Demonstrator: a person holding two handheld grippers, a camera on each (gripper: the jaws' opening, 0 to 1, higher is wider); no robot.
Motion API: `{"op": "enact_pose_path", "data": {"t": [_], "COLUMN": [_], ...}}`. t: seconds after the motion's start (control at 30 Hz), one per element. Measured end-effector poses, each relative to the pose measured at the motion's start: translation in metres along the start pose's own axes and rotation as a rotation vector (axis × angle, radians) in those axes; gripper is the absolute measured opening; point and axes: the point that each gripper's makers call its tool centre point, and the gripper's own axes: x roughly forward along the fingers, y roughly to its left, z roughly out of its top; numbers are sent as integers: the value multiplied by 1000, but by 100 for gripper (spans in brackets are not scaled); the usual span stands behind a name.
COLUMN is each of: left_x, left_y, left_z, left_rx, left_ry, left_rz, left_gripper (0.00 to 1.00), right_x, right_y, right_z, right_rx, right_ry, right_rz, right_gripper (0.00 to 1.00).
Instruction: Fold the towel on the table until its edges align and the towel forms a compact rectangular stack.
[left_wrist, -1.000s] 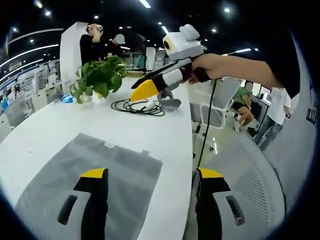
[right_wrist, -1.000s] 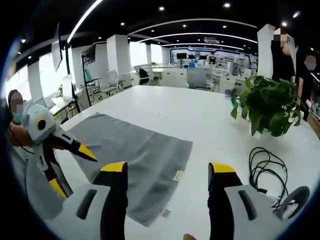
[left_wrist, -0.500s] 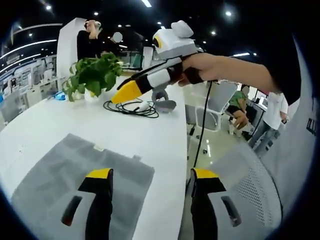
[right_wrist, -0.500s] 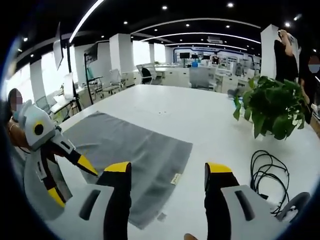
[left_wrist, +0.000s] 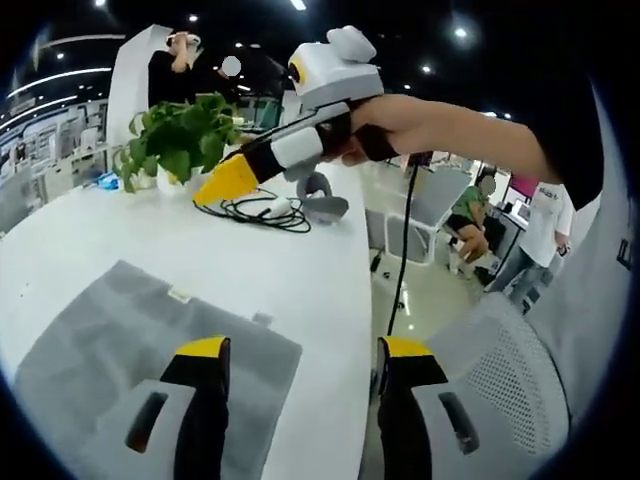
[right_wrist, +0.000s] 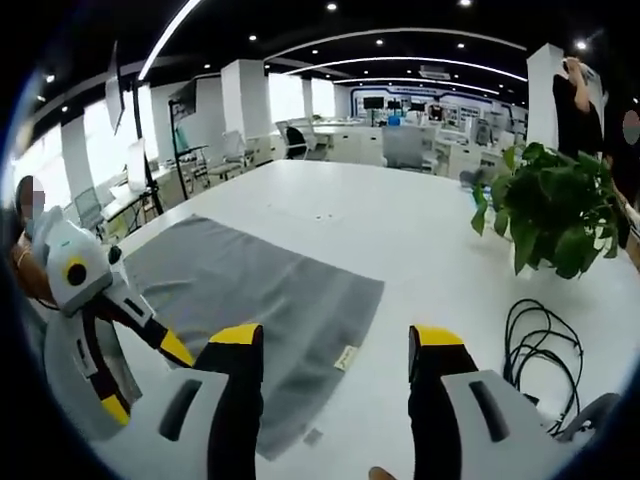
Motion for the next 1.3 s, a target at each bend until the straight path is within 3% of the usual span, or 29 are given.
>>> {"op": "enact_pose_path", "data": {"t": [0.6, 0.87, 1.0, 1.2, 1.3], "left_x": [30, 41, 42, 48, 48], "left_y": [2, 4, 2, 1, 0], "left_z": [-7, -10, -10, -17, -10], "left_rx": [-66, -96, -110, -90, -59], "left_ry": [12, 11, 13, 30, 20], "left_rz": [-8, -2, 10, 35, 68], "left_gripper": [59, 57, 57, 54, 51], "right_x": [32, 50, 54, 68, 74], "right_y": [-27, -24, -34, -46, -42], "right_z": [1, 0, 2, 2, 3], "right_rx": [-5, -4, 4, 57, 60], "right_ry": [22, 32, 18, -5, -8], "right_rz": [28, 52, 33, -20, -2], "right_gripper": [55, 54, 51, 55, 55]}}
